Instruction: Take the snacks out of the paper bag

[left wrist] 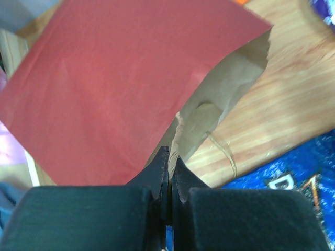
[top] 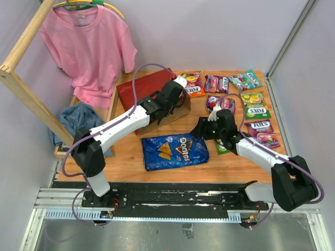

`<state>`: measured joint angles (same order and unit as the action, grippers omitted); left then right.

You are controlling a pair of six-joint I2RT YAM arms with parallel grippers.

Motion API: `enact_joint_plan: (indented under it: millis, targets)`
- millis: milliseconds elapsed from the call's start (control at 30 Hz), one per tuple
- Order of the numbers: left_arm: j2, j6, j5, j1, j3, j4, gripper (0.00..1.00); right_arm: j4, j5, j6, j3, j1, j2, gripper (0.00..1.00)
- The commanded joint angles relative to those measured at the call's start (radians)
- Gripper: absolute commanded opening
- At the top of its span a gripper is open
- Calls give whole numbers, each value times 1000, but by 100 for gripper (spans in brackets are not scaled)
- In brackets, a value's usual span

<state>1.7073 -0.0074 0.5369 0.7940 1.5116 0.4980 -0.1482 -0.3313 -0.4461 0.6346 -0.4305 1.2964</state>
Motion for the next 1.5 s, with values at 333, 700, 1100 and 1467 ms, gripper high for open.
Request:
enact_joint_plan:
  millis: [333, 700, 1100, 1467]
  targets:
    - [270, -48, -76, 1, 490, 123, 1, -629, 182, -402, 6, -112, 108, 59]
    - [196, -64, -166, -12, 538, 101, 1, -1363, 436, -586, 110, -152, 673, 55]
    - [97, -106, -213, -22, 381, 4, 0, -1065, 581, -511, 484, -182, 866, 56]
    - [155, -144, -217, -23, 422, 28, 1, -850, 910, -542, 603, -227, 913, 67]
